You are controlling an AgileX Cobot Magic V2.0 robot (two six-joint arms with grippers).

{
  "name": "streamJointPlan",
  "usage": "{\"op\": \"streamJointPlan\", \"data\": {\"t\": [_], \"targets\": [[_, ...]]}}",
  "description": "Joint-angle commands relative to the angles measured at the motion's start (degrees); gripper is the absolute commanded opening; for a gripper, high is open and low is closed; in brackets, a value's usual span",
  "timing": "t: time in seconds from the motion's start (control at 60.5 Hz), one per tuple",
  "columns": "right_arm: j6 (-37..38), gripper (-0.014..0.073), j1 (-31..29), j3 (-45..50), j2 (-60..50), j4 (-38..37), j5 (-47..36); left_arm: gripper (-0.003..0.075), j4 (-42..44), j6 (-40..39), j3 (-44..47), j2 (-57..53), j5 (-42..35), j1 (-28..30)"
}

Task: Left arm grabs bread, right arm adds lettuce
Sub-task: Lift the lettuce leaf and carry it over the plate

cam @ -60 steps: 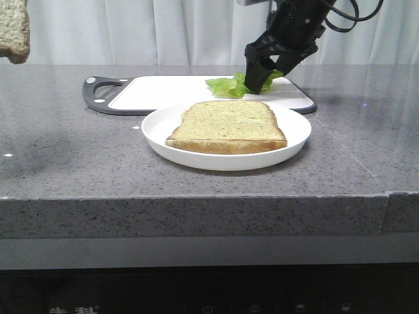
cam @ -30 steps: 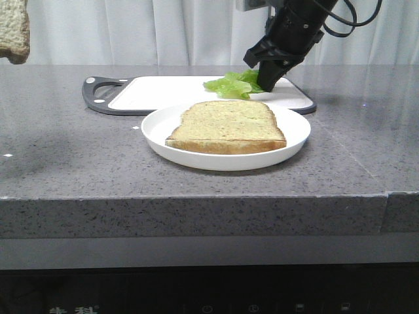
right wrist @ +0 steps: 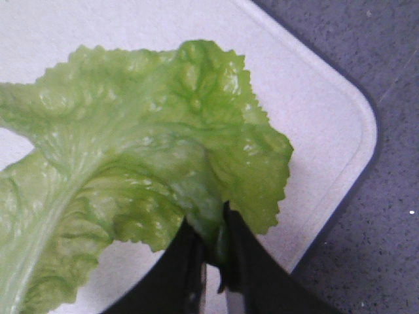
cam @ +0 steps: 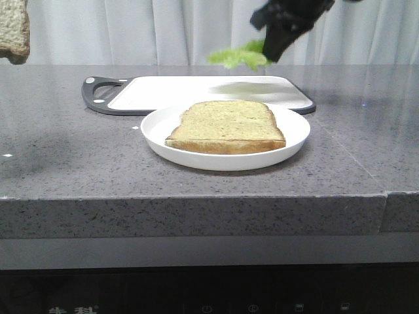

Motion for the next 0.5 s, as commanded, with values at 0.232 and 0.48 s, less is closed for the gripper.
{"op": "streamJointPlan", "data": {"t": [0.232,0.48], "targets": [[5.1,-0.0061,-0.1,-1.5,-11.7,6.0,4.7,-0.0021,1.3,-0.5,-1.9,-0.2,-4.0,0.0],[7.1,-0.0061,1.0,10.9,-21.6,7.8,-2.8,-0.0021,1.2,-0.5,-1.9,-0.2,-3.9,0.0]]}}
